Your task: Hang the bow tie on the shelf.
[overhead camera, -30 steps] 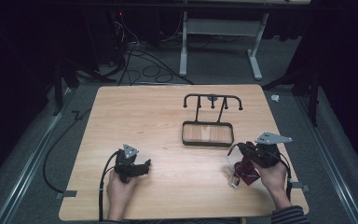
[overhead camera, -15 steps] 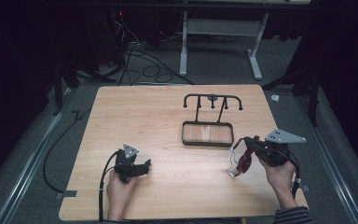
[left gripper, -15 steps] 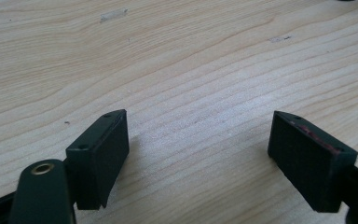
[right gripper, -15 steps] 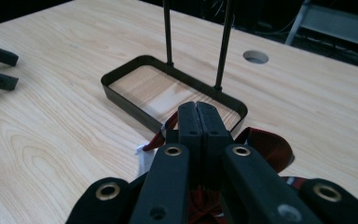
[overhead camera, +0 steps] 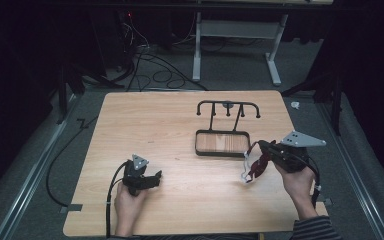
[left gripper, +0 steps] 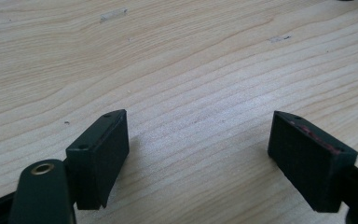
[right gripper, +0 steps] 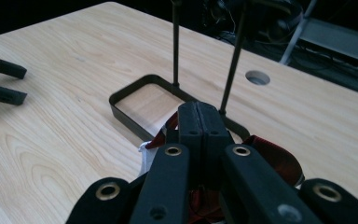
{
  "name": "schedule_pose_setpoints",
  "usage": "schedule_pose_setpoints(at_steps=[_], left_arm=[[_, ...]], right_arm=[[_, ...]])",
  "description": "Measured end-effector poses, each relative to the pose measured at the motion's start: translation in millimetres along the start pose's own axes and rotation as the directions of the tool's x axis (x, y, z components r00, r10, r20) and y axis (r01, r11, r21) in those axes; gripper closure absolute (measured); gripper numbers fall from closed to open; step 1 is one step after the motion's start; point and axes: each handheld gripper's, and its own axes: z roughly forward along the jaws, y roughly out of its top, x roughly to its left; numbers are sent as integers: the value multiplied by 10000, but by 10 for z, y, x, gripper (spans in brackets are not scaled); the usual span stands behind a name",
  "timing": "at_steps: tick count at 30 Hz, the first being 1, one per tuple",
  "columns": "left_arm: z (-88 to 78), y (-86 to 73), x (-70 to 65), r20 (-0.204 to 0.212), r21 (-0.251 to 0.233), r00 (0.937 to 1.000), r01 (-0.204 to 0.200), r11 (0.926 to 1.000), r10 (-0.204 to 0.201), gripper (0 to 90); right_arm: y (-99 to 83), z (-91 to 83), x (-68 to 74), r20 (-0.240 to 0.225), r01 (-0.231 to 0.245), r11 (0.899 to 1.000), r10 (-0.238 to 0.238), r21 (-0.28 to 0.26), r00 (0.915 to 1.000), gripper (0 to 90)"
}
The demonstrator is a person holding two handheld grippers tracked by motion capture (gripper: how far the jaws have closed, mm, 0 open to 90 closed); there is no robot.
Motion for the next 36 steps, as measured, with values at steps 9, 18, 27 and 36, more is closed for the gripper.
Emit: schedule_pose_setpoints(at_steps=[9,18,27,36], left_arm=[[-2,0,-1,61,25,10000,-40,10000,39,207],[-2,0,0,64,28,10000,-42,10000,42,207],[1,0,0,39,-3,10000,-21,10000,21,207],[1,0,0,42,-3,10000,-24,10000,24,207]], right_arm=[[203,122,87,-247,373,9993,-375,-97,9990,900],[366,149,90,-307,540,9983,-547,-237,9980,900],[401,215,100,-412,466,9979,-484,-447,9980,900],[531,290,76,-449,566,9972,-588,-486,9973,900]])
